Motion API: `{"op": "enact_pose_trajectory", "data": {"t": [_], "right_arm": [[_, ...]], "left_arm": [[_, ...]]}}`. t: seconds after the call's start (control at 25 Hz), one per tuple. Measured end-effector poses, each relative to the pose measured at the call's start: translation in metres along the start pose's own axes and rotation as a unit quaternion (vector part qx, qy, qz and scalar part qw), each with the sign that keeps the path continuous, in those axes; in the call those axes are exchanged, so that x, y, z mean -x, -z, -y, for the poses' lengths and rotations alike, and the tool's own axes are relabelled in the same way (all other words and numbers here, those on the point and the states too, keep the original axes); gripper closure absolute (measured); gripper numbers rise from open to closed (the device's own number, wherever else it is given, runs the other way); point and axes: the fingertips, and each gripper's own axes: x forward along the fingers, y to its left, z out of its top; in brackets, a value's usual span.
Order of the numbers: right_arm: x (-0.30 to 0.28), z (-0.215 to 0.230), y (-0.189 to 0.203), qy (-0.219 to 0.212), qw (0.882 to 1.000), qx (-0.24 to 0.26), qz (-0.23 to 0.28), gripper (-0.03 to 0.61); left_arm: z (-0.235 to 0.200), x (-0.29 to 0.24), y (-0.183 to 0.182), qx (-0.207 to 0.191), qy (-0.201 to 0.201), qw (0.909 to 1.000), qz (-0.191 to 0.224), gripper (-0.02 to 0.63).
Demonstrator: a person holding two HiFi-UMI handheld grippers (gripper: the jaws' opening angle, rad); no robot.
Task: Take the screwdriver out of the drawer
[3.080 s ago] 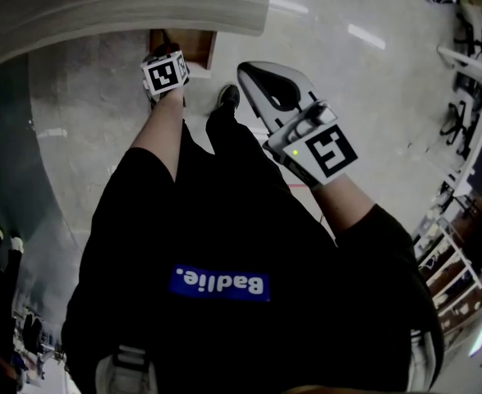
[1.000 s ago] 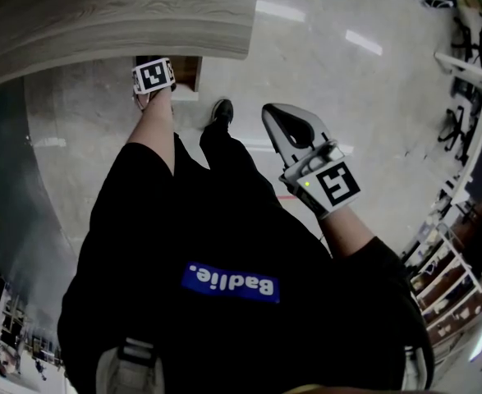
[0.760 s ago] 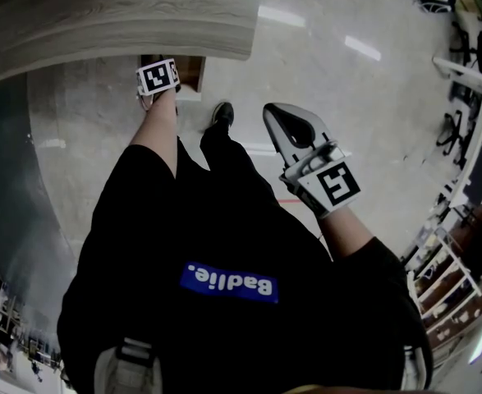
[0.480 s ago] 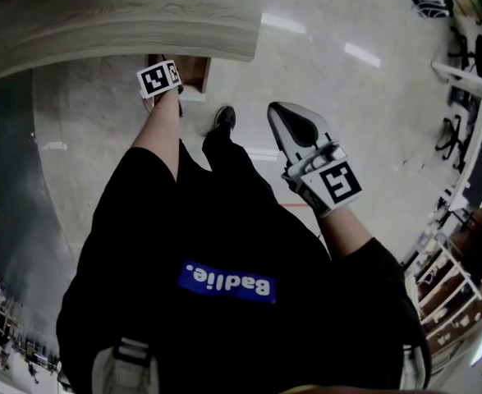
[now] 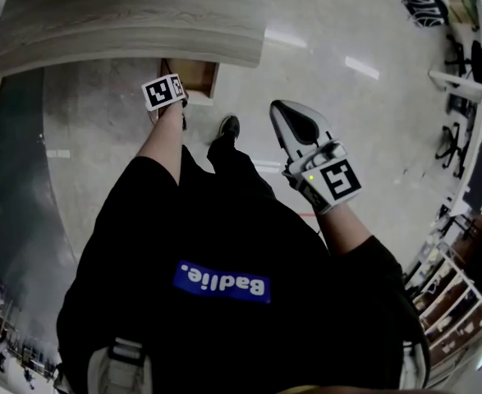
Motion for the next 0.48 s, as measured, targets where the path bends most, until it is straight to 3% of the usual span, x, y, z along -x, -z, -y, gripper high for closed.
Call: {"op": "enact_pose_trajectory", "data": {"t": [0.24,0.48], "right_arm": [[-0.003,-0.006,-0.014,-0.006,1.0,0.004,0.018,0.551],[-0.004,-0.013,-0.035,-0.012,0.999,0.009,0.039,0.551]], "left_arm": [[0.014,0.037,0.003,-0.03,0.027,0.9992,0.005,0.557],[0.02,0.068,0.009,-0.031,0.045,0.9985,0.001,0.557]]}}
